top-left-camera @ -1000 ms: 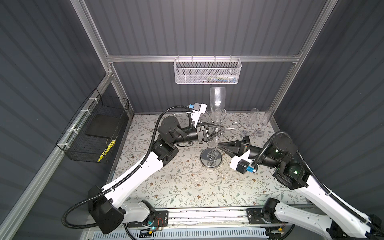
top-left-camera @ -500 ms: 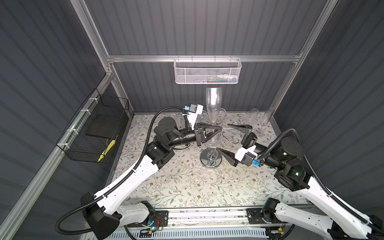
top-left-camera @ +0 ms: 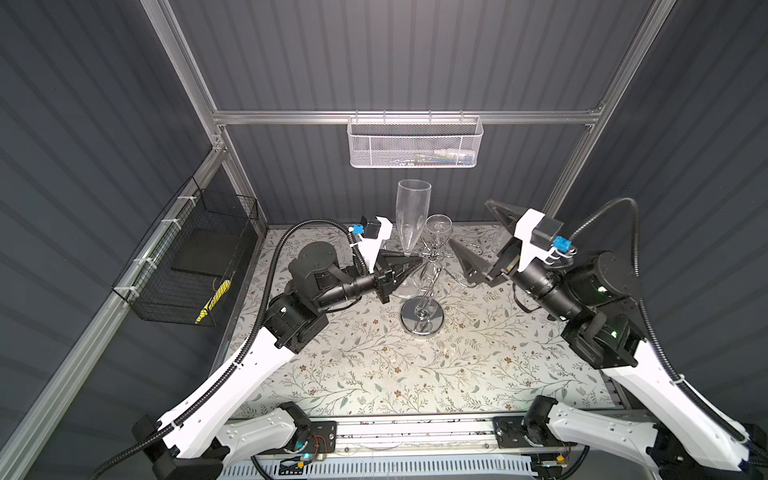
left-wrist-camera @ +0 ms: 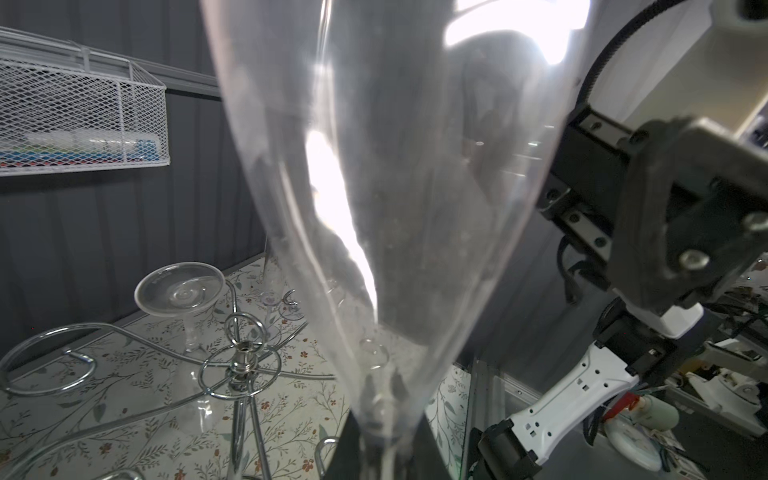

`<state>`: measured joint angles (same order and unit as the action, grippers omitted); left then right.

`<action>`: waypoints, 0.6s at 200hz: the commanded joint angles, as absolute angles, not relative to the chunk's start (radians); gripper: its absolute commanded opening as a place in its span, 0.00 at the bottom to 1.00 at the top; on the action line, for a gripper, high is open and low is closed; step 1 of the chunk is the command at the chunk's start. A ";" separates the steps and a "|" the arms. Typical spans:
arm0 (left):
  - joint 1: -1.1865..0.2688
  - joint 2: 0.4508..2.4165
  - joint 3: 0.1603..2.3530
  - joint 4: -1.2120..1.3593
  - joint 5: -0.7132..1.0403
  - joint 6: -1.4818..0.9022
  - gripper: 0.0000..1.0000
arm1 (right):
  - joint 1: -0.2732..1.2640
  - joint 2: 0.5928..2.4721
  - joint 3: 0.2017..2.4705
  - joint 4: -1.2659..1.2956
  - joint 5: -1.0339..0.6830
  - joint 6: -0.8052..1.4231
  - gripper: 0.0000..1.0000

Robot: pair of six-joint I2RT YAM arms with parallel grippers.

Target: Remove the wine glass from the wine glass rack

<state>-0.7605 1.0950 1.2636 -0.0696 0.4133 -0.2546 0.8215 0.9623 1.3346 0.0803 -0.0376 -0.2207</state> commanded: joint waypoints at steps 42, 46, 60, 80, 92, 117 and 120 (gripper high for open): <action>-0.765 1.111 1.307 -0.118 0.386 -0.051 0.00 | 0.818 1.036 1.507 -0.123 0.031 0.035 0.99; -0.765 1.112 1.306 -0.119 0.385 -0.044 0.00 | 0.816 1.041 1.520 -0.138 0.027 0.044 0.99; -0.765 1.115 1.307 -0.123 0.386 -0.023 0.00 | 0.801 1.058 1.568 -0.190 -0.027 0.066 0.99; -0.765 1.121 1.310 -0.132 0.392 -0.002 0.00 | 0.784 1.083 1.616 -0.248 -0.109 0.089 0.99; -0.766 1.125 1.309 -0.132 0.398 0.003 0.00 | 0.780 1.094 1.626 -0.262 -0.121 0.100 0.99; -0.766 1.137 1.313 -0.132 0.408 0.015 0.00 | 0.743 1.110 1.621 -0.250 -0.184 0.154 0.99; -0.765 1.138 1.313 -0.131 0.408 0.017 0.00 | 0.737 1.111 1.621 -0.245 -0.196 0.164 0.99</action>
